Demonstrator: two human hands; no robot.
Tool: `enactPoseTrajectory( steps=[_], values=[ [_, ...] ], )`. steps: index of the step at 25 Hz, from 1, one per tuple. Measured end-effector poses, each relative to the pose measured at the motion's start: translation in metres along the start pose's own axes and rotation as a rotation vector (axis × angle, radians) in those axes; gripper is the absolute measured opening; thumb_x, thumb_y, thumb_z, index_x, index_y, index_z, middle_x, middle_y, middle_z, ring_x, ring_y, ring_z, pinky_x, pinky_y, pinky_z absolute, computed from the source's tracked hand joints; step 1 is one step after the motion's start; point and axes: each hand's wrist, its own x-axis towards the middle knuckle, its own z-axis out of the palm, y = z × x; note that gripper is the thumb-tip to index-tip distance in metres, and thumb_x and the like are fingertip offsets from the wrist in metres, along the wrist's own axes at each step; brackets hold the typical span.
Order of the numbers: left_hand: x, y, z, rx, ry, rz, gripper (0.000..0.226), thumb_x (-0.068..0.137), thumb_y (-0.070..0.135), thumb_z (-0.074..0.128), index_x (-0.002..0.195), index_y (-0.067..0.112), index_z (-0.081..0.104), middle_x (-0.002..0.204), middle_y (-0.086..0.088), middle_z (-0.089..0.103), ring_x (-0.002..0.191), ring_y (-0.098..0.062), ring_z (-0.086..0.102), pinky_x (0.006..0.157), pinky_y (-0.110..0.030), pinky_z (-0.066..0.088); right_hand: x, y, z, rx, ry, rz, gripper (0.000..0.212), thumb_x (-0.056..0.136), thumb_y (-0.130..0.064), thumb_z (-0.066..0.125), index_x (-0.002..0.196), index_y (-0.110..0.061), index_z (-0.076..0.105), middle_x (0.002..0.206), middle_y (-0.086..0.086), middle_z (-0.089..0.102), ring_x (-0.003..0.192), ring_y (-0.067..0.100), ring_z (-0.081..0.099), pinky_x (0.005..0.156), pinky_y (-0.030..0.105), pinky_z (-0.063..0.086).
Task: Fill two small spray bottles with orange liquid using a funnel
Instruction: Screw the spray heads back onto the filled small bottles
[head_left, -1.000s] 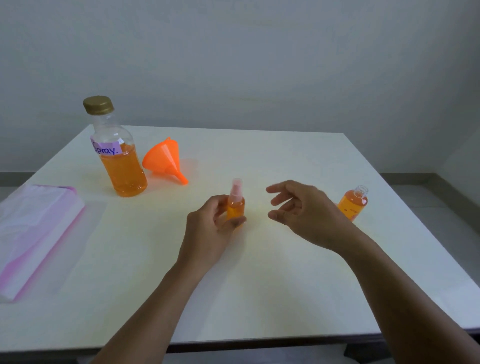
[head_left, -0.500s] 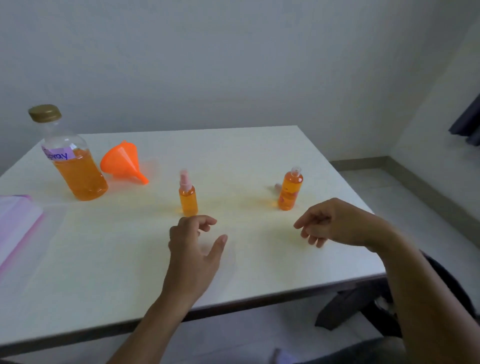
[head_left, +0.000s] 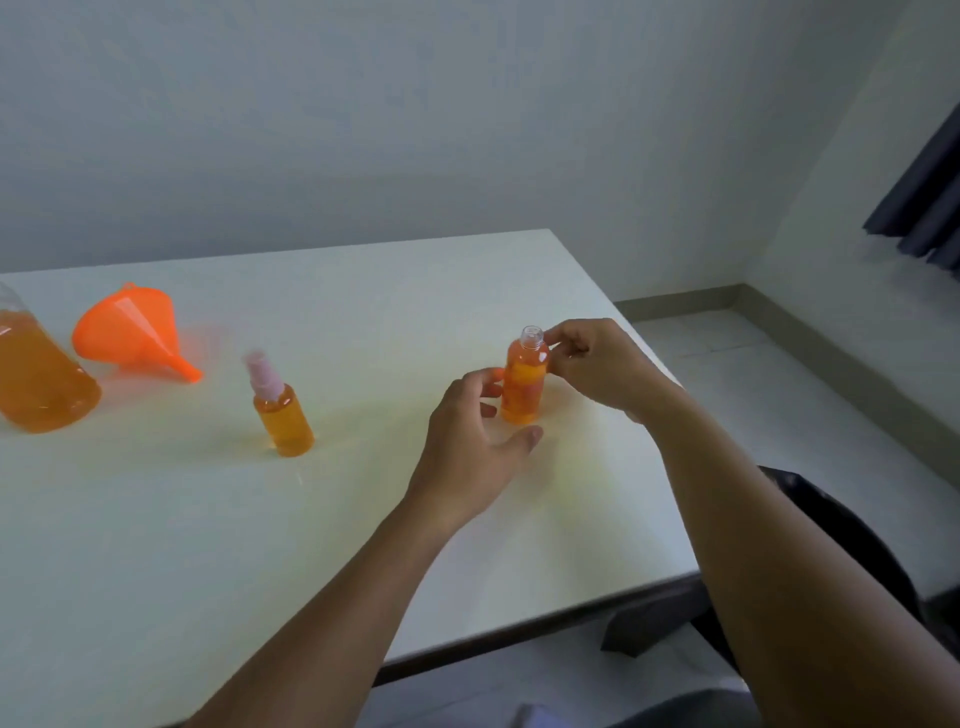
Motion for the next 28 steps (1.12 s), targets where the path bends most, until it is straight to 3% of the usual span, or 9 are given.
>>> enactPoseTrajectory(
  steps=[3,6,9,10,12,14,17,20,28],
  values=[
    [0.013,0.003,0.012,-0.032,0.094,-0.016,0.065,0.076,0.041,0.08,0.132,0.029,0.05,0.122,0.013,0.055,0.104,-0.007,0.057,0.081,-0.024,0.05,0.018,-0.003,0.002,-0.108,-0.097,-0.023,0.047,0.089,-0.013,0.071,0.049,-0.035,0.059,0.049,-0.016,0.05,0.051,0.005,0.043,0.054,0.019,0.034],
    [0.019,0.003,0.017,-0.035,0.116,0.014,0.055,0.078,0.046,0.078,0.125,0.03,0.055,0.117,0.012,0.057,0.1,-0.007,0.058,0.079,-0.027,0.053,0.03,0.0,0.005,-0.182,-0.167,-0.037,0.045,0.086,-0.015,0.075,0.046,-0.029,0.061,0.046,-0.013,0.051,0.048,0.007,0.04,0.053,0.02,0.033],
    [0.022,-0.001,0.018,-0.019,0.1,0.045,0.044,0.083,0.044,0.073,0.12,0.027,0.06,0.113,0.01,0.061,0.099,-0.006,0.059,0.077,-0.024,0.051,0.034,0.003,0.005,-0.2,-0.22,-0.028,0.05,0.084,-0.018,0.078,0.04,-0.037,0.063,0.039,-0.018,0.049,0.04,0.004,0.042,0.049,0.017,0.03],
    [0.021,-0.002,0.016,-0.022,0.094,0.048,0.042,0.084,0.044,0.072,0.12,0.027,0.061,0.112,0.01,0.062,0.099,-0.005,0.059,0.075,-0.019,0.049,0.033,0.003,0.003,-0.204,-0.223,-0.047,0.047,0.083,-0.022,0.081,0.042,-0.038,0.064,0.041,-0.019,0.053,0.042,0.001,0.046,0.049,0.015,0.031],
    [0.015,-0.003,0.01,-0.019,0.082,0.056,0.037,0.085,0.043,0.071,0.118,0.028,0.062,0.109,0.011,0.066,0.098,-0.002,0.06,0.073,-0.011,0.043,0.025,-0.002,-0.007,-0.194,-0.153,-0.074,0.018,0.077,-0.044,0.084,0.064,-0.039,0.073,0.059,-0.016,0.066,0.055,0.001,0.055,0.055,0.017,0.039],
    [0.006,-0.005,0.0,-0.003,0.078,0.064,0.031,0.086,0.043,0.071,0.113,0.03,0.064,0.106,0.013,0.068,0.099,-0.001,0.061,0.078,-0.01,0.043,0.015,-0.015,-0.025,-0.058,-0.009,-0.082,0.034,0.069,-0.063,0.078,0.087,-0.034,0.078,0.076,-0.007,0.073,0.066,0.008,0.061,0.061,0.023,0.047],
    [-0.008,-0.006,-0.022,0.011,0.082,0.084,0.026,0.085,0.042,0.072,0.108,0.035,0.062,0.108,0.016,0.066,0.1,0.002,0.061,0.085,-0.014,0.046,-0.012,-0.049,-0.055,0.479,0.121,-0.203,0.043,0.076,-0.045,0.071,0.106,-0.013,0.073,0.086,0.003,0.072,0.074,0.013,0.065,0.072,0.031,0.052],
    [-0.024,-0.002,-0.037,0.031,0.057,0.086,0.029,0.083,0.046,0.071,0.105,0.048,0.053,0.105,0.022,0.061,0.096,0.012,0.057,0.077,-0.002,0.04,-0.045,-0.079,-0.064,0.795,0.127,-0.368,0.034,0.087,-0.026,0.067,0.111,-0.002,0.068,0.087,0.009,0.07,0.078,0.017,0.067,0.072,0.028,0.053],
    [-0.047,-0.005,-0.042,-0.009,0.006,0.073,0.043,0.074,0.063,0.061,0.113,0.05,0.05,0.115,0.023,0.061,0.101,-0.001,0.061,0.088,-0.015,0.049,-0.082,-0.082,-0.03,0.815,0.129,-0.386,0.031,0.088,-0.021,0.063,0.111,-0.001,0.068,0.092,0.012,0.074,0.088,0.026,0.072,0.079,0.034,0.058]
  ],
)
